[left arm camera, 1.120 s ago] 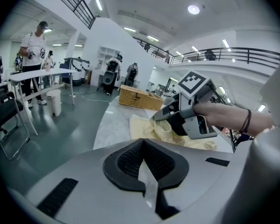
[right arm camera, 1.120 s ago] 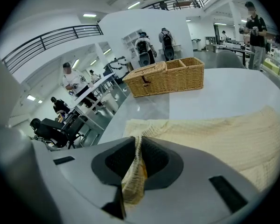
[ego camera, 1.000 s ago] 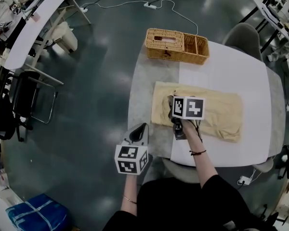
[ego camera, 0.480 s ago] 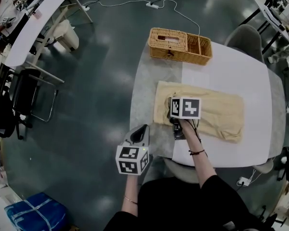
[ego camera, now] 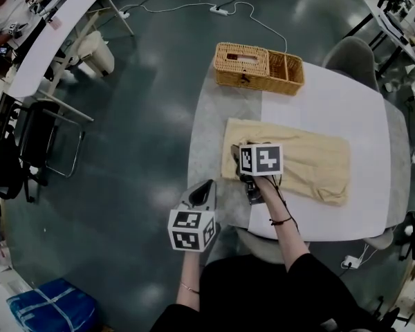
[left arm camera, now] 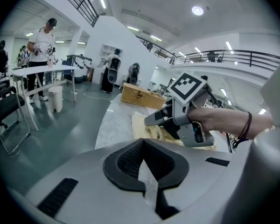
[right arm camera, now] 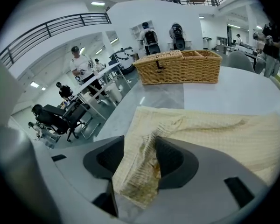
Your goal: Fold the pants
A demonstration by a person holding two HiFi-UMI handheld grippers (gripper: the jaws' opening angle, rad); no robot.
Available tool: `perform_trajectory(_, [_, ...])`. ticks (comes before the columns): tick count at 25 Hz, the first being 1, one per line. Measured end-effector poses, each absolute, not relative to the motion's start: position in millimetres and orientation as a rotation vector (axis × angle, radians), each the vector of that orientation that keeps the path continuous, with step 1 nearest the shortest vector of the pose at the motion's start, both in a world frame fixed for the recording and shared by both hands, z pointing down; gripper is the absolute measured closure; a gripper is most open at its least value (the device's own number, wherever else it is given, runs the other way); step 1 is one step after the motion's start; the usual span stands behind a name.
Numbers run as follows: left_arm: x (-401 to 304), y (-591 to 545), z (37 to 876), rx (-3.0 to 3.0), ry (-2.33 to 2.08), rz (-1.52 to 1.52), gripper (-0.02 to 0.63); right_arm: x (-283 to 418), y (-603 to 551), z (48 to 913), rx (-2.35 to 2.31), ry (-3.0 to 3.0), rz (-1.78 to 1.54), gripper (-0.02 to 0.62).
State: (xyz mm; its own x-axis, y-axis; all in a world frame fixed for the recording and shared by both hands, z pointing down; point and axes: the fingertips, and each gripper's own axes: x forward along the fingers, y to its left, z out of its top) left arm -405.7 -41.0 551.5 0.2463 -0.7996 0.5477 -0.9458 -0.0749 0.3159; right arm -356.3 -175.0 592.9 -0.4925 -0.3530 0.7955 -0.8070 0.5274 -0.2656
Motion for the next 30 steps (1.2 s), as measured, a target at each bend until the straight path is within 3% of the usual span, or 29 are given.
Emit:
perform_trajectory(5, [-409,-39,549,1.904,-1.595,0.31,0.598,-356,-178,583,0.987,-2.105,0.78,0.385])
perform_trajectory(17, [-389,-42,531,1.95,-1.598,0.335,0.598,-333,-168,544,0.905,-2.365,0.944,0.386])
perform_trajectory(22, [-375,-42,521,1.973,-1.598,0.342,0.598,-306,-163,529,0.884,-2.428,0.891,0.527])
perform_trajectory(30, [-338,-53,501,2.02,-1.611,0.346,0.598,-250,-159,509,0.89,-2.509,0.89,0.575])
